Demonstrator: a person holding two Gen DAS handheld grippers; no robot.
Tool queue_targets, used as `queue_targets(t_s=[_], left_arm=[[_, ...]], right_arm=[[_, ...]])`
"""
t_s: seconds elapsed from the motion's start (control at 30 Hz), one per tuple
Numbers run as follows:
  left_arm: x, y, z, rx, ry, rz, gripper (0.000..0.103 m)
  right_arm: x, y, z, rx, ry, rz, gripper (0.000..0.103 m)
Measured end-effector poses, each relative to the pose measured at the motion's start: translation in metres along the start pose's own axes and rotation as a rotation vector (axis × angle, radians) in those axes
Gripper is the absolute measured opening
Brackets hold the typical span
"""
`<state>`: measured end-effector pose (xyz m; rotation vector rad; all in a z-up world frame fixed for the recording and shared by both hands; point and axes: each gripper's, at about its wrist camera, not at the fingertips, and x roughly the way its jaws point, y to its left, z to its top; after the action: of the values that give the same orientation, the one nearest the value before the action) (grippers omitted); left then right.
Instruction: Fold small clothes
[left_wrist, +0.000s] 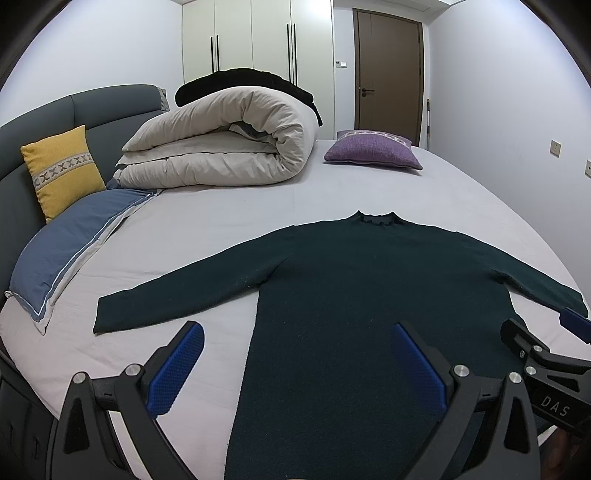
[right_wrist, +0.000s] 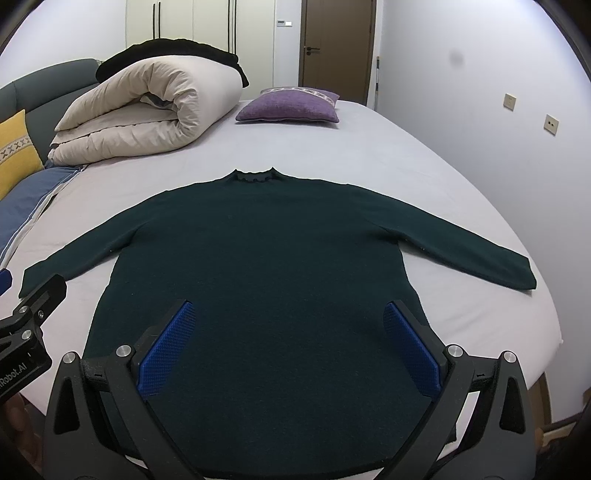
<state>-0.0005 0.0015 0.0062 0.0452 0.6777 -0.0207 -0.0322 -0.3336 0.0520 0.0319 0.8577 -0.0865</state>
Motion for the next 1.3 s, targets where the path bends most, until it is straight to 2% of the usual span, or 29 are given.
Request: queue_targets(t_s=[1.3], left_arm=[[0.0028,-0.005,0.0071,-0.003,-0.006,-0.001,0.103]], right_arm=[[-0.0043,-0.0012,0.0004,0.002,-0.004,-0.001,0.103]])
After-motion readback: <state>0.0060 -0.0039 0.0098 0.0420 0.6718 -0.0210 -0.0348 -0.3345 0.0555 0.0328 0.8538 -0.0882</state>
